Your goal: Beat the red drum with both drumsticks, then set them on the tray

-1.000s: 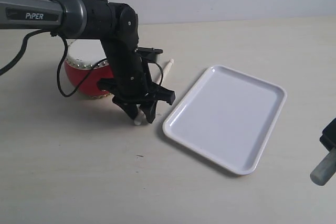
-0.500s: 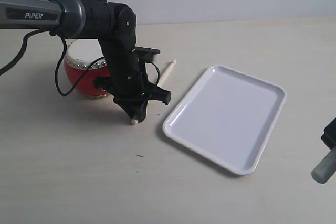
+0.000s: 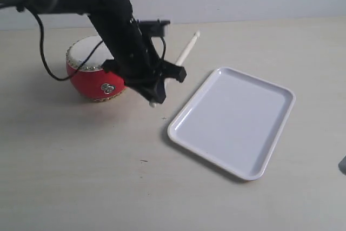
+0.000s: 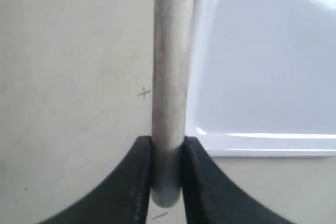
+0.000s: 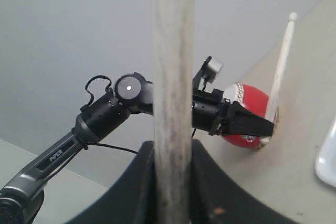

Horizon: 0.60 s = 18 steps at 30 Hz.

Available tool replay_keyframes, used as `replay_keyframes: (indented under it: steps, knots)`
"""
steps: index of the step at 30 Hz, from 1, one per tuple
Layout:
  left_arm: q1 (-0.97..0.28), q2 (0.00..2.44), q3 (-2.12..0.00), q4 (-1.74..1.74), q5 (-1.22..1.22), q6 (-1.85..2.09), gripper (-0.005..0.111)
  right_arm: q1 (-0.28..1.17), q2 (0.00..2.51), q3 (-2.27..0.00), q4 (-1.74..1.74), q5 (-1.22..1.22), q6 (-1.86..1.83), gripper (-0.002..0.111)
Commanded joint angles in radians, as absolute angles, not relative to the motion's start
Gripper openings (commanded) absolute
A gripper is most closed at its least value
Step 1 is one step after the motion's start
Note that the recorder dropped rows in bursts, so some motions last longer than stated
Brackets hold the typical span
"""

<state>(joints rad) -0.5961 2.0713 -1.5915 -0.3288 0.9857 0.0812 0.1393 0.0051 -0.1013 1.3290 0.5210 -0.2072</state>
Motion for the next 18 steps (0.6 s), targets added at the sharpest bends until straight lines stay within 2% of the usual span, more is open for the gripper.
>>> replay_keyframes:
  steps: [1,8,13,18]
  knots:
    - [-0.619,1.93,-1.593,-0.348,0.964,0.1,0.0,0.14,0.041,-0.197,1.182,0.551,-0.128,0.0]
    - [-0.672,1.749,-1.585,-0.334,0.962,0.104,0.0,0.14,0.337,-0.355,0.874,0.657,0.051,0.0]
    - [-0.716,1.644,-1.49,-0.324,0.94,0.116,0.0,0.14,0.647,-0.533,0.86,0.794,-0.133,0.0]
    - [-0.723,1.549,-1.29,-0.326,0.885,0.123,0.0,0.14,0.949,-0.759,0.852,0.971,-0.29,0.0]
